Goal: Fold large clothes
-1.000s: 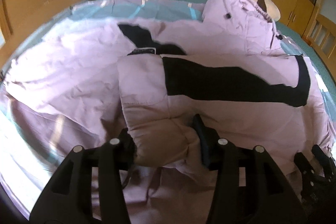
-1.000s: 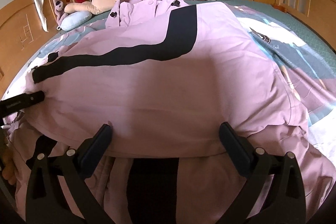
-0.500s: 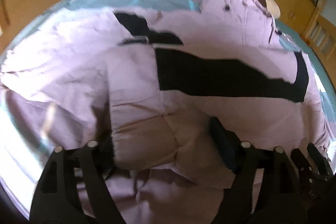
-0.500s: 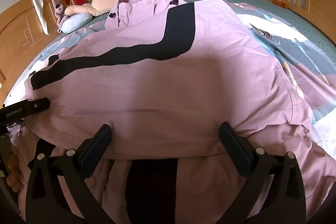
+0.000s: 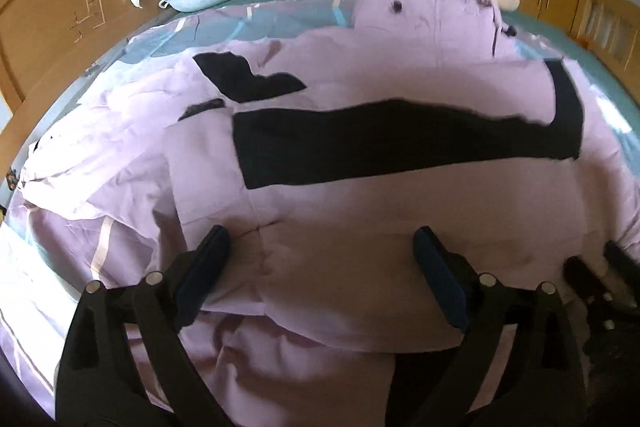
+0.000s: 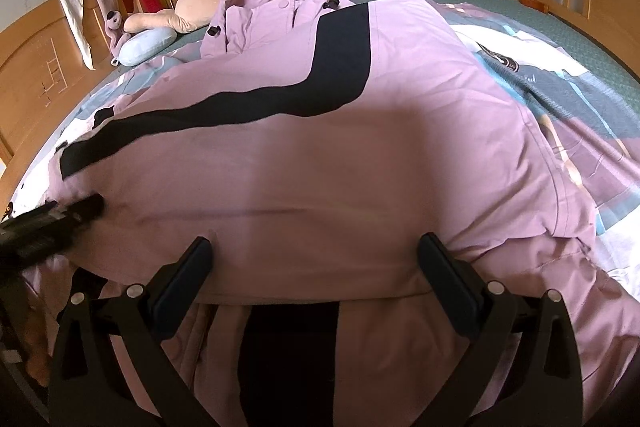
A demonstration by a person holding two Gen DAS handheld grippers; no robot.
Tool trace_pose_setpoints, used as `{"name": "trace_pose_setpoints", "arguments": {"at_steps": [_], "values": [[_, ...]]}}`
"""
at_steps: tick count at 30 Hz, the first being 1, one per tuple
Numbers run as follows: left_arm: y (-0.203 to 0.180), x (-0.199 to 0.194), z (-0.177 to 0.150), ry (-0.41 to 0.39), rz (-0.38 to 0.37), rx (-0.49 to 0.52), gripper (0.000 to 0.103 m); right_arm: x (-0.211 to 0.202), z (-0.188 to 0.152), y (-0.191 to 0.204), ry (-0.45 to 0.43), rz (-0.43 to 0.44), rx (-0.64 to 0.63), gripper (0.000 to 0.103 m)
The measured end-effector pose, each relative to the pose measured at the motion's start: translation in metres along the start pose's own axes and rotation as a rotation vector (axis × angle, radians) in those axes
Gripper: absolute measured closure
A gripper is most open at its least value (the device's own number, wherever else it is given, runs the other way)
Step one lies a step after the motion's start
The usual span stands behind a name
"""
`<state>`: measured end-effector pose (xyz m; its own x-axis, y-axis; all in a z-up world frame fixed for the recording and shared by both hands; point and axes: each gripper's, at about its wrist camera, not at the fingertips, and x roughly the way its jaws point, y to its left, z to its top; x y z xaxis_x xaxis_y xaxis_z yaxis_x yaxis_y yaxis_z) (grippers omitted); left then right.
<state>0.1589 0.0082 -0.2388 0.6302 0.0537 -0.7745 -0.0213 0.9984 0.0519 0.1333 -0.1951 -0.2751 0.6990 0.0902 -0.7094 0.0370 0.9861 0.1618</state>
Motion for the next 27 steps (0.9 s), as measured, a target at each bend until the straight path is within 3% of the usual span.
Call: {"name": "trace_pose_setpoints", "arguments": {"at_steps": [3,5,7,9,12,15,17,20,21,24,27], "values": [[0.003,-0.001,0.0,0.002,-0.012,-0.01,0.008,0.0,0.0,0.0,-0.001,0.0,-0.001,0.001],[0.008,-0.017,0.001,-0.044,-0.028,-0.035,0.008,0.0,0.0,-0.001,-0.003,0.007,0.003,0.001],[0.018,-0.042,0.007,-0.09,-0.073,-0.065,0.008,0.0,0.0,-0.002,-0.005,0.02,0.013,0.001],[0.027,-0.059,0.018,-0.087,-0.116,-0.077,0.004,0.0,0.0,-0.003,-0.006,0.025,0.018,0.001],[0.064,-0.064,0.038,-0.032,-0.156,-0.141,0.002,0.0,-0.001,-0.003,-0.008,0.029,0.02,0.001],[0.125,-0.051,0.041,-0.026,-0.113,-0.2,0.002,0.0,-0.001,-0.002,-0.008,0.03,0.022,0.001],[0.181,-0.035,0.036,-0.012,-0.104,-0.331,0.002,0.0,-0.001,-0.002,-0.007,0.029,0.021,0.001],[0.258,-0.013,0.03,-0.015,-0.211,-0.574,0.002,0.0,0.0,-0.001,-0.005,0.023,0.018,0.001],[0.275,-0.008,0.028,-0.024,-0.215,-0.608,0.002,0.0,0.0,-0.001,-0.004,0.021,0.017,0.001],[0.311,0.012,0.02,-0.011,-0.134,-0.679,0.002,0.0,0.0,-0.002,-0.003,0.02,0.016,0.001],[0.337,0.038,-0.002,0.079,-0.212,-0.837,0.002,0.0,0.0,-0.001,-0.002,0.017,0.014,0.001]]}}
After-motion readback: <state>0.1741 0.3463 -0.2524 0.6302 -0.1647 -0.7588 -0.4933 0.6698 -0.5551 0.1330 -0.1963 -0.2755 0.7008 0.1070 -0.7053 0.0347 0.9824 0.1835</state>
